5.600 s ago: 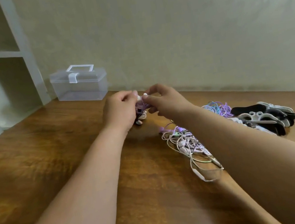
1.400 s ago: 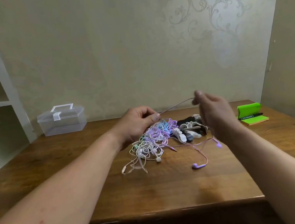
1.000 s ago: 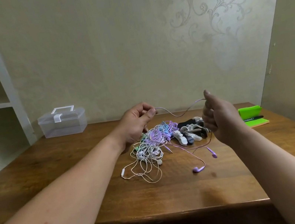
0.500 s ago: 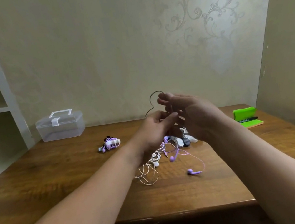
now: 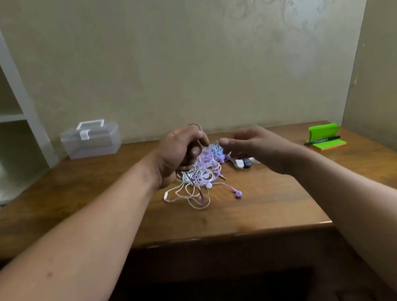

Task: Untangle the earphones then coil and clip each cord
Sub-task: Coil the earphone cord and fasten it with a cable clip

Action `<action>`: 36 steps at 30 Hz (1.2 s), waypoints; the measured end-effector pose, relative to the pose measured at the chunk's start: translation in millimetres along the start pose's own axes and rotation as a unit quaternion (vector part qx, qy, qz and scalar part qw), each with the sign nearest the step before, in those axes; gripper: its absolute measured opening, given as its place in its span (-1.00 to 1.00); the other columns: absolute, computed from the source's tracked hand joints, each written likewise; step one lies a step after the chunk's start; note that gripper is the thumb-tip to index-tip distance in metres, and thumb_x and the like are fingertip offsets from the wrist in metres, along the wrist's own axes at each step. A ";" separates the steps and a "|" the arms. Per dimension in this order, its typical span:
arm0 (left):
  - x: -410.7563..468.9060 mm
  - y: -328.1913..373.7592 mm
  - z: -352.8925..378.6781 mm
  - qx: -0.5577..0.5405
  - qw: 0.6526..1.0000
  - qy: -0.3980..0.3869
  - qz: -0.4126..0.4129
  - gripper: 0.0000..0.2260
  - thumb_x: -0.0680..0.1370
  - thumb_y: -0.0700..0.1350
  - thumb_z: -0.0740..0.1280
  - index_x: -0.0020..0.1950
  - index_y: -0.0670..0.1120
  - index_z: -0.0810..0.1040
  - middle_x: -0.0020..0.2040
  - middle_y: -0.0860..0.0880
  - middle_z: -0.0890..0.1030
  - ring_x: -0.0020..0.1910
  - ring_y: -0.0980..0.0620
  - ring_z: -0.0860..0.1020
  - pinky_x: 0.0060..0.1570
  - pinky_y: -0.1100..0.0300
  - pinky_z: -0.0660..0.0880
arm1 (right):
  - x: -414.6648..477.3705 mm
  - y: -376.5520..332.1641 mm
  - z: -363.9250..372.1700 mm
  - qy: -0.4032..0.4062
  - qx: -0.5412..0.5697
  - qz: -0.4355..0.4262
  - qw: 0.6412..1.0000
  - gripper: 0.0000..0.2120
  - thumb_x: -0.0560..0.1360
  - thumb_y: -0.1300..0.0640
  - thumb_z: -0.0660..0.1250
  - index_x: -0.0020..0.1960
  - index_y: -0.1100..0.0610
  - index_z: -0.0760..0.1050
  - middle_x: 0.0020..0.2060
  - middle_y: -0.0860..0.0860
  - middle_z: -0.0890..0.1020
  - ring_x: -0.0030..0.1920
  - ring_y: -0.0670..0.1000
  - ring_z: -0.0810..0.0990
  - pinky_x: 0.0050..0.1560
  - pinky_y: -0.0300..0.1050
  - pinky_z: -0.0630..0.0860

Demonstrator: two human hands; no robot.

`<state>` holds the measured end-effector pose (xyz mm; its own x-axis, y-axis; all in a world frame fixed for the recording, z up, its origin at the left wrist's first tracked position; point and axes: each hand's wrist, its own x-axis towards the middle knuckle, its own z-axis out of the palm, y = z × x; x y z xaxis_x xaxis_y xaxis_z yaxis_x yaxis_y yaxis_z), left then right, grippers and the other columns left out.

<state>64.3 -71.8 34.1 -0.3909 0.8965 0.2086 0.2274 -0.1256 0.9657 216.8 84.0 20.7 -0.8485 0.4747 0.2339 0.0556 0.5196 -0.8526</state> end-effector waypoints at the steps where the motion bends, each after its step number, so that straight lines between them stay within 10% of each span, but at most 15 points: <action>1: -4.8 -2.4 -3.1 -0.011 1.000 -0.006 -0.008 -0.79 0.55 -0.08 0.24 -0.28 -0.05 0.49 -0.43 -0.04 0.31 -0.46 0.02 0.11 -0.49 0.25 0.01 | -3.1 5.0 1.2 0.011 -0.007 0.003 1.000 -0.57 0.48 -0.13 0.54 0.13 0.20 0.63 -0.06 0.10 0.69 -0.06 -0.01 0.59 0.03 0.05 0.50; 5: -15.6 -4.2 -2.7 -0.002 0.992 -0.111 -0.058 -0.81 0.46 -0.05 0.16 -0.35 -0.02 0.28 -0.40 -0.06 0.31 -0.44 -0.01 0.07 -0.51 0.21 0.05 | -3.1 0.4 20.2 -0.038 -0.016 -0.059 0.997 -0.30 0.51 0.25 0.54 0.54 -0.07 0.34 0.43 -0.02 0.52 0.42 -0.04 0.50 0.34 -0.02 0.53; 12: -16.2 -17.6 -16.2 -0.025 0.979 -0.193 -0.053 -0.63 0.64 -0.04 0.15 -0.36 -0.09 0.28 -0.46 -0.06 0.25 -0.44 -0.04 0.05 -0.52 0.16 0.07 | -4.7 18.9 43.8 -0.104 0.093 -0.055 0.989 -0.85 0.63 0.24 0.36 0.16 0.24 0.62 0.06 0.21 0.72 0.22 0.21 0.67 0.39 0.19 0.50; 19: -9.2 -64.8 -38.2 -0.210 0.971 0.097 -0.061 -0.56 0.65 -0.08 0.23 -0.43 0.03 0.25 -0.51 0.04 0.21 -0.59 0.11 0.13 -0.59 0.27 0.01 | -9.5 37.6 18.6 0.094 0.015 -0.007 0.995 -0.92 0.62 0.18 0.41 0.03 0.14 0.69 -0.32 0.11 0.64 -0.40 -0.13 0.51 -0.28 -0.23 0.42; 32: 8.3 -74.6 -50.9 -0.293 0.909 0.295 -0.022 -0.63 0.67 -0.05 0.26 -0.32 0.00 0.27 -0.49 0.06 0.27 -0.60 0.13 0.13 -0.58 0.31 -0.01 | 11.3 53.6 -31.8 0.272 0.120 0.058 0.953 -0.67 0.73 -0.03 0.24 -0.05 0.11 0.65 -0.18 0.12 0.68 -0.11 0.09 0.64 -0.01 0.00 0.53; 36: 4.1 -69.6 -53.1 -0.281 0.923 0.262 -0.011 -0.62 0.70 0.01 0.24 -0.30 -0.01 0.31 -0.49 0.04 0.29 -0.60 0.12 0.14 -0.59 0.31 0.00 | 18.3 37.4 -31.0 0.243 0.207 0.057 0.946 -0.57 0.75 -0.10 0.13 -0.05 0.18 0.55 -0.45 0.03 0.54 -0.32 0.08 0.63 -0.09 -0.02 0.62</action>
<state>-0.5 -81.9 -24.0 -0.8013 0.5912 0.0911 -0.2277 -0.4422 0.8675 219.7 134.1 7.6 -0.5025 0.8331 0.2312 -0.1647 0.1702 -0.9715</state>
